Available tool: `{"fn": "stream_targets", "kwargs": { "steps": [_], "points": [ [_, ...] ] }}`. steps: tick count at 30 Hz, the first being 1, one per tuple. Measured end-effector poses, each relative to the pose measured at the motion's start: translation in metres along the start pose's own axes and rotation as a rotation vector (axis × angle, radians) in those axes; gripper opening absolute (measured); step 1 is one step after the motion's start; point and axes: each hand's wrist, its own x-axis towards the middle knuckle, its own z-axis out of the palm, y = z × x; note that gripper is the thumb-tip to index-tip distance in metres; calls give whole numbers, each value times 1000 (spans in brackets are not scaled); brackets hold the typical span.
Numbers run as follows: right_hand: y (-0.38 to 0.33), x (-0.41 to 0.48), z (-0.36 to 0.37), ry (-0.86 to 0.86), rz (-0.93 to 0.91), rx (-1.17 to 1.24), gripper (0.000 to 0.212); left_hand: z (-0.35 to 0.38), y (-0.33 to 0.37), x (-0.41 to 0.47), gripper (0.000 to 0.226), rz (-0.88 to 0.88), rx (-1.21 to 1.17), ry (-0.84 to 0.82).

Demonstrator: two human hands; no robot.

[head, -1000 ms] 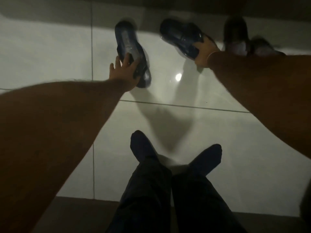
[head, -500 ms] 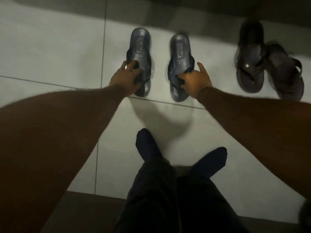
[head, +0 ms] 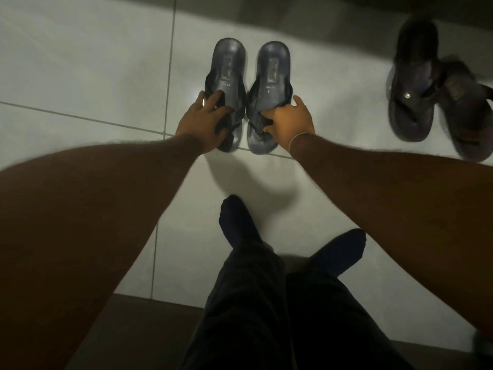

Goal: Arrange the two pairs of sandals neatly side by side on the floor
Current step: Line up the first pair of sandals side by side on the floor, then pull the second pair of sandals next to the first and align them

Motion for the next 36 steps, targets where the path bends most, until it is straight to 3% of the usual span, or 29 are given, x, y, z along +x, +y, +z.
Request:
{"fn": "stream_targets", "kwargs": {
  "steps": [17,26,30,36],
  "points": [
    [-7,4,0,53,71,43,36,-11,0,14,74,12,-17,-34],
    [-10,-4,-4,20,65,32,49,-9,1,13,83,11,72,-42],
    [4,-29,-4,140,86,71,66,-3,17,-3,90,10,148,84],
    [104,-91,9,361,244,80,62,22,83,-26,100,168,204,173]
  ]
}}
